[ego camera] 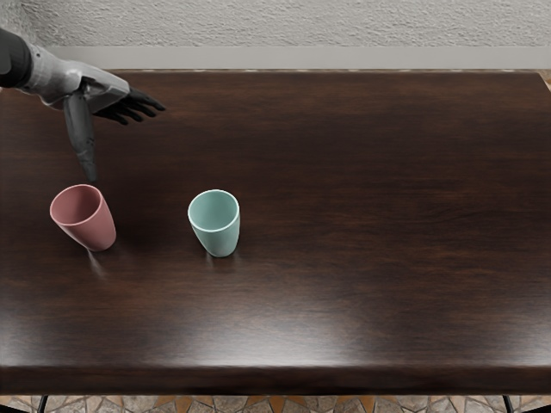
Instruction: Pick up cup and place in cup with left hand
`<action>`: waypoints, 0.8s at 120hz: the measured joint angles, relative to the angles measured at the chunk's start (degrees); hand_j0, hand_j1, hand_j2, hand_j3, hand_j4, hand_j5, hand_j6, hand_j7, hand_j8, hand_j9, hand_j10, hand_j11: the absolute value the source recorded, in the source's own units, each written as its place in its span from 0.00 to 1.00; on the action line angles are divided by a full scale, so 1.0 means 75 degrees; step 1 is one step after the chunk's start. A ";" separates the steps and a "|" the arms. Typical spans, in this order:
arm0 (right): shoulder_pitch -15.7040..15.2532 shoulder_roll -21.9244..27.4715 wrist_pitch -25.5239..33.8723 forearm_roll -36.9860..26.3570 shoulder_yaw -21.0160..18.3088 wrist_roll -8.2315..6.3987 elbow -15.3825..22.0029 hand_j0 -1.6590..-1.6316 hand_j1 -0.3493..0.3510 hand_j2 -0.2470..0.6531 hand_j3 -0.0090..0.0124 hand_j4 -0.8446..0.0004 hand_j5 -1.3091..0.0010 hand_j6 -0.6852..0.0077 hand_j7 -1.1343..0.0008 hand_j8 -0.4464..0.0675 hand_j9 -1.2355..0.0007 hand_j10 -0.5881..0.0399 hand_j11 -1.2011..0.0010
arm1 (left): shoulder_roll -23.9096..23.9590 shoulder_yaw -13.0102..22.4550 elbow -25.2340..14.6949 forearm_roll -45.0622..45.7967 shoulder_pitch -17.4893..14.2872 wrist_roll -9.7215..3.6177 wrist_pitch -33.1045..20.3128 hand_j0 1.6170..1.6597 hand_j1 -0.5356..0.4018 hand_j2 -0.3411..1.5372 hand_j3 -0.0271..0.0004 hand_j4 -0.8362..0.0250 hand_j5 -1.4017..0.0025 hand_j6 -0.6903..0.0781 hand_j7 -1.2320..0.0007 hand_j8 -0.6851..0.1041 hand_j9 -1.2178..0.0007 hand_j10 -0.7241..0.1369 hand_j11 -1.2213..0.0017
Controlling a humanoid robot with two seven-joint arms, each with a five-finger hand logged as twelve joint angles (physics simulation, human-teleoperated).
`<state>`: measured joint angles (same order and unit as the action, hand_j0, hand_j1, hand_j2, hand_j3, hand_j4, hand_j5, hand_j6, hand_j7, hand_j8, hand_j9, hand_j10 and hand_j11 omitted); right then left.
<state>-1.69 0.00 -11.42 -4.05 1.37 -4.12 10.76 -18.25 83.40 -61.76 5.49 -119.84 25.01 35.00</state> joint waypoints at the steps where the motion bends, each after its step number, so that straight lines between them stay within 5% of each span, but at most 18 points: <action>1: -0.0005 0.0000 -0.0003 0.0001 0.0000 0.0004 0.0016 0.04 0.03 0.27 0.42 0.98 0.98 0.97 0.98 0.84 0.98 0.91 0.98 | -0.0002 0.0003 0.0000 -0.0001 0.0003 0.0001 0.0000 0.96 0.94 0.18 0.99 0.96 0.99 0.89 0.99 0.86 0.99 0.83 0.99; 31: -0.0102 0.0000 0.0012 0.0011 -0.0021 0.0046 -0.0024 0.04 0.03 0.27 0.42 0.98 0.98 0.97 0.98 0.84 0.98 0.91 0.98 | 0.0035 0.0027 0.0011 -0.0024 -0.0031 0.0013 0.0000 0.96 0.94 0.18 0.99 0.96 0.99 0.89 0.99 0.86 0.99 0.83 0.99; 48: -0.0111 0.0000 0.0017 0.0012 -0.0028 0.0047 -0.0046 0.04 0.03 0.27 0.42 0.98 0.98 0.97 0.98 0.84 0.98 0.91 0.98 | 0.1972 0.0034 0.0214 -0.0368 -0.0396 0.0003 0.0001 0.96 0.94 0.18 0.99 0.96 0.99 0.89 0.99 0.86 0.99 0.83 0.99; 62: -0.0113 0.0000 0.0015 0.0012 -0.0030 0.0048 -0.0053 0.04 0.03 0.27 0.42 0.98 0.98 0.97 0.98 0.84 0.98 0.91 0.98 | 0.2423 0.0134 0.0288 -0.0216 -0.1029 -0.0052 0.0001 0.96 0.93 0.18 0.99 0.96 0.99 0.89 0.99 0.86 0.99 0.83 0.99; 66: -0.0114 0.0000 0.0017 0.0012 -0.0030 0.0049 -0.0054 0.04 0.03 0.27 0.42 0.98 0.98 0.97 0.98 0.84 0.98 0.91 0.98 | 0.2432 0.0139 0.0132 0.0168 -0.1118 -0.0408 0.0001 0.96 0.93 0.18 0.99 0.96 0.99 0.89 0.99 0.86 0.99 0.83 0.99; 71: -0.0114 0.0000 0.0019 0.0012 -0.0030 0.0049 -0.0057 0.04 0.03 0.27 0.42 0.98 0.98 0.97 0.98 0.84 0.98 0.91 0.98 | 0.2433 0.0095 -0.0297 0.0920 -0.1257 -0.1203 -0.0102 0.96 0.93 0.18 0.99 0.96 0.99 0.89 0.99 0.86 0.99 0.83 0.99; 75: -0.0114 0.0000 0.0019 0.0012 -0.0030 0.0049 -0.0055 0.04 0.03 0.27 0.42 0.98 0.98 0.97 0.98 0.84 0.98 0.91 0.98 | 0.2433 0.0001 -0.0809 0.1568 -0.1393 -0.1794 -0.0660 0.96 0.93 0.18 0.99 0.96 0.99 0.89 0.99 0.86 0.99 0.83 0.99; 80: -0.0114 0.0000 0.0016 0.0012 -0.0030 0.0049 -0.0056 0.04 0.03 0.27 0.42 0.98 0.98 0.97 0.98 0.84 0.98 0.91 0.98 | 0.2433 -0.0199 -0.1474 0.2224 -0.1554 -0.2326 -0.1583 0.96 0.93 0.18 0.99 0.96 0.99 0.89 0.99 0.86 0.99 0.83 0.99; 87: -0.0114 0.0000 0.0014 0.0012 -0.0030 0.0049 -0.0055 0.04 0.03 0.27 0.42 0.98 0.98 0.97 0.98 0.84 0.98 0.91 0.98 | 0.2433 -0.0621 -0.2334 0.2801 -0.1776 -0.2797 -0.2971 0.96 0.94 0.18 0.99 0.96 0.99 0.89 0.99 0.86 0.99 0.83 0.99; 96: -0.0114 0.0000 0.0020 0.0012 -0.0029 0.0050 -0.0056 0.04 0.03 0.27 0.42 0.98 0.98 0.97 0.98 0.84 0.98 0.91 0.98 | 0.2433 -0.1188 -0.3035 0.3183 -0.1603 -0.3121 -0.4574 0.96 0.94 0.18 0.99 0.96 0.99 0.89 0.99 0.86 0.99 0.83 0.99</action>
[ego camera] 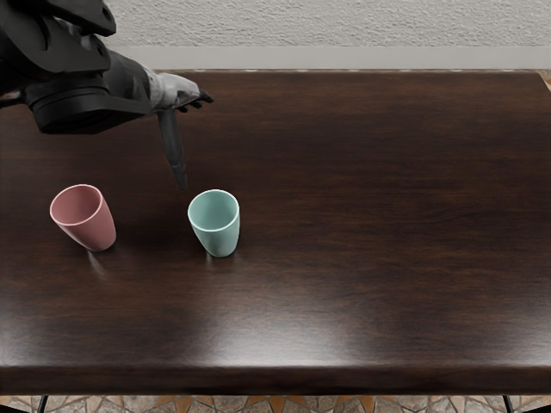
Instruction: Pick up cup and place in cup with left hand
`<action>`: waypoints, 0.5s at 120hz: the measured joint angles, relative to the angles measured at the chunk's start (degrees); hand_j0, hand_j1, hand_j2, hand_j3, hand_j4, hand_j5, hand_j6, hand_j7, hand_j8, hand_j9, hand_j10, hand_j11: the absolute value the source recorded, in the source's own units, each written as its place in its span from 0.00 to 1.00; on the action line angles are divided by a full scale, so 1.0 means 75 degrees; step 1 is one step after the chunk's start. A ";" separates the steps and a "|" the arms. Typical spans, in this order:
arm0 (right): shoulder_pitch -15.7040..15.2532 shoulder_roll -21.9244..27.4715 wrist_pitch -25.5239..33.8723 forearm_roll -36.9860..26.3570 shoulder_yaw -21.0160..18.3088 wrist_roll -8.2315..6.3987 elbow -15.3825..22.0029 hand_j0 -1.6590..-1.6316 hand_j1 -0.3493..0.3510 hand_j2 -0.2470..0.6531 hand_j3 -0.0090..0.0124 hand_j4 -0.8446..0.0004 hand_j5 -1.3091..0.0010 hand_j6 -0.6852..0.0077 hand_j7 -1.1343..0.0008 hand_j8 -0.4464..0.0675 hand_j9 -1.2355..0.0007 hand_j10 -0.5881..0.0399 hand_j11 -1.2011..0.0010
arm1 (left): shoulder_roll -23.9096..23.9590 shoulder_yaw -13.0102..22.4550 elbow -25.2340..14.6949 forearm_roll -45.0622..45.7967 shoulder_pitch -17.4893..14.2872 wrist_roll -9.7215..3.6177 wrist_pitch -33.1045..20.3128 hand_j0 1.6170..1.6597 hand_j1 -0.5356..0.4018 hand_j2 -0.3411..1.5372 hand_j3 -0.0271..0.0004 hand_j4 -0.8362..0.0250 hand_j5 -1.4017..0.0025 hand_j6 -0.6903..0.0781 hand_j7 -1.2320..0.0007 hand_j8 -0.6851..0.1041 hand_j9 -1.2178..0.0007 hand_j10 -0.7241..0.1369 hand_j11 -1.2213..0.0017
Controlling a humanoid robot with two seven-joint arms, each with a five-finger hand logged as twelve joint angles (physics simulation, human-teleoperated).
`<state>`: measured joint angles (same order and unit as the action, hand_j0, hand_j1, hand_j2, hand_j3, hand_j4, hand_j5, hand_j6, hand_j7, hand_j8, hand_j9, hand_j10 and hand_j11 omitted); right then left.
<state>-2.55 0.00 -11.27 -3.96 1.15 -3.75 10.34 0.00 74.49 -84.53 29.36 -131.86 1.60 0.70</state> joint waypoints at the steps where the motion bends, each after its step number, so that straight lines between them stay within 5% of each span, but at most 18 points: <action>1: 0.0000 0.0000 -0.0001 0.0000 0.0000 0.0001 0.0000 0.04 0.03 0.27 0.42 0.98 0.98 0.97 0.98 0.84 0.98 0.91 0.98 | 0.0000 -0.0064 -0.0064 0.0023 0.0039 -0.0024 -0.0154 0.96 0.94 0.18 0.99 0.96 0.99 0.89 0.99 0.86 0.99 0.83 0.99; 19: 0.0000 0.0000 -0.0002 -0.0001 -0.0001 0.0001 0.0002 0.04 0.03 0.27 0.42 0.98 0.98 0.97 0.98 0.84 0.98 0.91 0.98 | 0.0000 -0.0866 -0.0771 0.0050 0.0793 -0.0240 -0.1621 0.96 0.94 0.18 0.99 0.96 0.99 0.89 0.99 0.86 0.99 0.83 0.99; 60: 0.0000 0.0000 0.0000 0.0000 -0.0001 -0.0002 0.0000 0.04 0.03 0.27 0.42 0.98 0.98 0.97 0.98 0.84 0.98 0.91 0.98 | 0.0000 -0.1704 -0.1037 -0.0166 0.1033 -0.0294 -0.2302 0.96 0.94 0.18 0.99 0.96 0.99 0.89 0.99 0.86 0.99 0.83 0.99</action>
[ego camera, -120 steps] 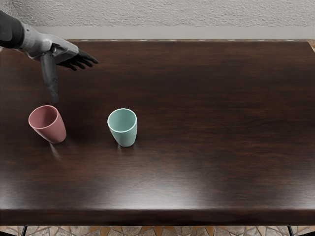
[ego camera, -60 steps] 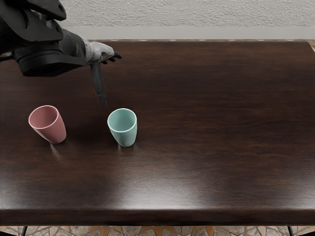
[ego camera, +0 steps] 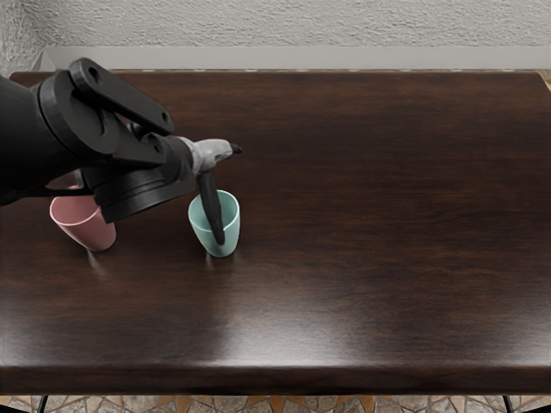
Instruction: Pick up cup and place in cup with left hand
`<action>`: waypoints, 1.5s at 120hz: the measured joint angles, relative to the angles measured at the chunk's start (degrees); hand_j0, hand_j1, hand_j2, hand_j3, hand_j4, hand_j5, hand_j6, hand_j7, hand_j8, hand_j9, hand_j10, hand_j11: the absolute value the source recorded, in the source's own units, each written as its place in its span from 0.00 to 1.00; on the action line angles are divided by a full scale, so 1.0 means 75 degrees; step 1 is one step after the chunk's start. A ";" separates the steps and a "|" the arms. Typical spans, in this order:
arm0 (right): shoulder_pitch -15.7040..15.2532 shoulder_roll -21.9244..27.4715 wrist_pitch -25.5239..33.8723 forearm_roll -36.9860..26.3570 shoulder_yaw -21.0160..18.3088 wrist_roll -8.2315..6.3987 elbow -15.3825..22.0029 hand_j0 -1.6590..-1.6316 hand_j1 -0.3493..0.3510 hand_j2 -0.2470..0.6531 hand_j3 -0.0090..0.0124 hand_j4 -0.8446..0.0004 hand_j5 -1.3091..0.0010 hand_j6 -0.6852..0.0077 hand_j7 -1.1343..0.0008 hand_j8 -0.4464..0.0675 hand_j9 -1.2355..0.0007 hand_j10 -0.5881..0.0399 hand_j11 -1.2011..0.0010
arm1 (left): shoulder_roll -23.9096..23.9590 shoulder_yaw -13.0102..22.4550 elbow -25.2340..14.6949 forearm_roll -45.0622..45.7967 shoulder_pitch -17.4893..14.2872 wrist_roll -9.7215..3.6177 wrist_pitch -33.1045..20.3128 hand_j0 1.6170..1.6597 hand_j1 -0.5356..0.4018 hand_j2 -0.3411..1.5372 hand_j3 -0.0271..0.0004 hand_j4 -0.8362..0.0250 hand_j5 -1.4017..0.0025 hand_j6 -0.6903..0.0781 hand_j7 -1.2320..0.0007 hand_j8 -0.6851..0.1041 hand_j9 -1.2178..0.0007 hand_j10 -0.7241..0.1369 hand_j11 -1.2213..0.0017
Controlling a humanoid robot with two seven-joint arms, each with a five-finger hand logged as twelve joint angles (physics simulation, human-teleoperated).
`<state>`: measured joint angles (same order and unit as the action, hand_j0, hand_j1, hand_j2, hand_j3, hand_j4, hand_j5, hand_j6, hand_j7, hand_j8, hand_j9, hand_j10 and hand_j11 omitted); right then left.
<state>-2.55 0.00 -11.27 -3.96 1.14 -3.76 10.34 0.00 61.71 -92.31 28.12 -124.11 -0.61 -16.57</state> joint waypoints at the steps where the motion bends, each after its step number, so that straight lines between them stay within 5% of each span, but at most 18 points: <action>1: 0.0000 0.0000 -0.0001 0.0000 0.0000 0.0000 0.0000 0.04 0.03 0.27 0.42 0.98 0.98 0.97 0.98 0.84 0.98 0.91 0.98 | 0.0000 -0.0009 -0.0001 0.0000 0.0001 0.0000 -0.0006 0.96 0.94 0.18 0.99 0.96 0.99 0.89 0.99 0.86 0.99 0.83 0.99; 34: 0.0000 0.0000 -0.0003 0.0000 0.0001 0.0000 0.0000 0.04 0.03 0.27 0.42 0.98 0.98 0.97 0.98 0.84 0.98 0.91 0.98 | 0.0000 -0.0022 -0.0018 0.0055 0.0417 -0.0005 -0.0085 0.96 0.94 0.18 0.99 0.96 0.99 0.89 0.99 0.86 0.99 0.83 0.99; 62: 0.0000 0.0000 -0.0004 0.0000 0.0000 0.0000 0.0000 0.04 0.03 0.27 0.42 0.98 0.98 0.97 0.98 0.84 0.98 0.91 0.98 | 0.0000 -0.0163 -0.0523 0.0099 0.0205 -0.0013 -0.1077 0.96 0.94 0.18 0.99 0.96 0.99 0.89 0.99 0.86 0.99 0.83 0.99; 112: 0.0000 0.0000 0.0000 0.0000 0.0001 0.0002 0.0002 0.04 0.03 0.27 0.42 0.98 0.98 0.97 0.98 0.84 0.98 0.91 0.98 | 0.0000 -0.0313 -0.0798 0.0208 0.0377 -0.0013 -0.1531 0.96 0.93 0.18 0.99 0.96 0.99 0.88 0.99 0.85 0.99 0.83 0.99; 180: 0.0000 0.0000 -0.0003 0.0000 0.0000 0.0001 0.0000 0.04 0.03 0.27 0.42 0.98 0.98 0.97 0.98 0.84 0.98 0.91 0.98 | 0.0000 -0.0338 -0.0750 0.0272 0.0446 -0.0085 -0.1623 0.96 0.69 0.20 0.99 0.74 0.81 0.64 0.79 0.61 0.78 0.61 0.78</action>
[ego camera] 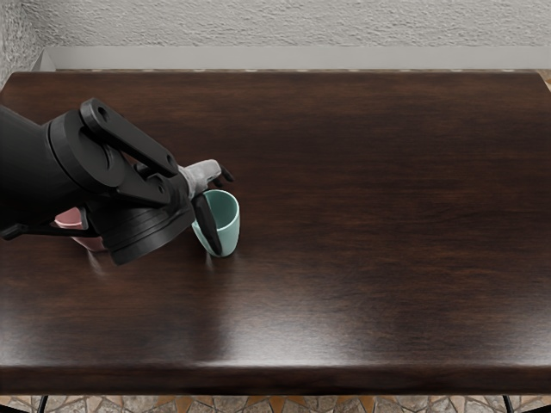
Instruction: Pick up cup and place in cup with left hand
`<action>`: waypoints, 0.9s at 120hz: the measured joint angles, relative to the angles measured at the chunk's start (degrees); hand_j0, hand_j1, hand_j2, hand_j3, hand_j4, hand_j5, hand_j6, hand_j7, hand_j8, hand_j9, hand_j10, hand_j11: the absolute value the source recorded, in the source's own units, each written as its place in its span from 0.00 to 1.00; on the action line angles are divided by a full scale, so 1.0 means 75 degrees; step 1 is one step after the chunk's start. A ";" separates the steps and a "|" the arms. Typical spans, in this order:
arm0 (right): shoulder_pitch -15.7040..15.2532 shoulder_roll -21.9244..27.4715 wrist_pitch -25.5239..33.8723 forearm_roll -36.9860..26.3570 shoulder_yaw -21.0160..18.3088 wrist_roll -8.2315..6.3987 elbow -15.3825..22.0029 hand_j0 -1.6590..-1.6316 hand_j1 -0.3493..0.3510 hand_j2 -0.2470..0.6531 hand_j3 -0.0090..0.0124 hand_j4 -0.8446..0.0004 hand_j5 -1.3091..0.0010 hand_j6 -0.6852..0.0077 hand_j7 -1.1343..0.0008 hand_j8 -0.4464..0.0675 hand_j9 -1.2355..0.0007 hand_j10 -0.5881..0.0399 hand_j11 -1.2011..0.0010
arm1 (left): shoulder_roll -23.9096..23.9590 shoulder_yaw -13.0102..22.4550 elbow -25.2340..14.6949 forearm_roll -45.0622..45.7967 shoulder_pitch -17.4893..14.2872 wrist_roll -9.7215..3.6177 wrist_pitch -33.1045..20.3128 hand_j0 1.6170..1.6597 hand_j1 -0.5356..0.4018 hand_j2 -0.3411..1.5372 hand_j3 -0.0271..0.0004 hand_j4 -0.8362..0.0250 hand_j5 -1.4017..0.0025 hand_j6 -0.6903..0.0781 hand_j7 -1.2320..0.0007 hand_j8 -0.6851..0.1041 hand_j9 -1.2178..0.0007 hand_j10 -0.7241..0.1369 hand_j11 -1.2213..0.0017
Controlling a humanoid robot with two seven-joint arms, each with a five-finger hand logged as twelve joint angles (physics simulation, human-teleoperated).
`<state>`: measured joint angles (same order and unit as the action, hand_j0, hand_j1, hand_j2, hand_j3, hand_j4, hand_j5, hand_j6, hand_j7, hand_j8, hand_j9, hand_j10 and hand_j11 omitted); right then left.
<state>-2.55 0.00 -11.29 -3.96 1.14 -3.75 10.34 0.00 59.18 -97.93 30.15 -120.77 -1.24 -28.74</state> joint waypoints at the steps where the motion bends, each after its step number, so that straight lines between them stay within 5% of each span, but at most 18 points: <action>1: 0.0000 0.0000 0.0000 0.0000 0.0000 0.0000 0.0000 0.04 0.03 0.27 0.42 0.98 0.98 0.97 0.98 0.84 0.98 0.91 0.98 | 0.0000 -0.0002 0.0000 0.0000 0.0000 -0.0001 0.0000 0.96 0.68 0.20 0.99 0.74 0.81 0.63 0.79 0.61 0.78 0.61 0.78; 31: 0.0000 0.0000 0.0002 0.0000 0.0000 0.0001 -0.0002 0.04 0.03 0.27 0.42 0.98 0.98 0.97 0.98 0.84 0.98 0.91 0.98 | 0.0000 -0.0034 0.0001 -0.0001 0.0048 -0.0031 0.0009 0.96 0.65 0.21 0.99 0.70 0.79 0.60 0.76 0.58 0.76 0.57 0.76; 44: 0.0000 0.0000 0.0003 0.0000 0.0000 0.0000 -0.0001 0.04 0.03 0.27 0.42 0.98 0.98 0.97 0.98 0.84 0.98 0.91 0.98 | 0.0000 -0.0037 0.0003 -0.0004 0.0059 -0.0234 0.0064 0.96 0.49 0.22 0.99 0.55 0.67 0.45 0.62 0.45 0.62 0.43 0.62; 52: 0.0000 0.0000 0.0000 0.0000 0.0000 0.0000 0.0001 0.04 0.03 0.27 0.42 0.98 0.98 0.97 0.98 0.84 0.98 0.91 0.98 | 0.0000 -0.0042 0.0006 0.0003 0.0071 -0.0316 0.0089 0.94 0.40 0.24 0.99 0.53 0.60 0.55 0.54 0.55 0.53 0.35 0.53; 66: 0.0000 0.0000 0.0002 0.0000 0.0000 0.0003 -0.0001 0.04 0.03 0.27 0.42 0.98 0.98 0.97 0.98 0.84 0.98 0.91 0.98 | 0.0000 -0.0047 0.0006 0.0119 0.0016 -0.0381 0.0127 0.87 0.37 0.25 0.99 0.65 0.49 0.69 0.42 0.67 0.42 0.44 0.42; 77: 0.0000 0.0000 0.0003 0.0000 0.0000 0.0002 -0.0001 0.04 0.03 0.27 0.42 0.98 0.98 0.97 0.98 0.84 0.98 0.91 0.98 | 0.0000 -0.0071 0.0024 0.0284 -0.0089 -0.0397 0.0133 0.84 0.39 0.24 0.99 0.66 0.44 0.71 0.38 0.69 0.37 0.44 0.38; 87: 0.0000 0.0000 0.0005 0.0000 0.0000 0.0000 -0.0001 0.04 0.03 0.27 0.42 0.98 0.98 0.97 0.98 0.84 0.98 0.91 0.98 | 0.0000 -0.0063 0.0030 0.0518 -0.0493 -0.0421 0.0143 0.83 0.41 0.23 0.99 0.67 0.41 0.75 0.36 0.69 0.35 0.43 0.36; 108: 0.0000 0.0000 0.0004 0.0000 0.0000 -0.0001 -0.0001 0.04 0.03 0.27 0.42 0.98 0.98 0.97 0.98 0.84 0.98 0.91 0.98 | 0.0000 0.0650 0.0002 0.0807 -0.1734 -0.0910 0.0503 0.83 0.41 0.22 0.98 0.69 0.39 0.75 0.33 0.70 0.34 0.43 0.36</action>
<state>-2.55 0.00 -11.27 -3.96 1.14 -3.76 10.34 0.00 64.05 -97.91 36.20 -133.78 -8.07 -24.97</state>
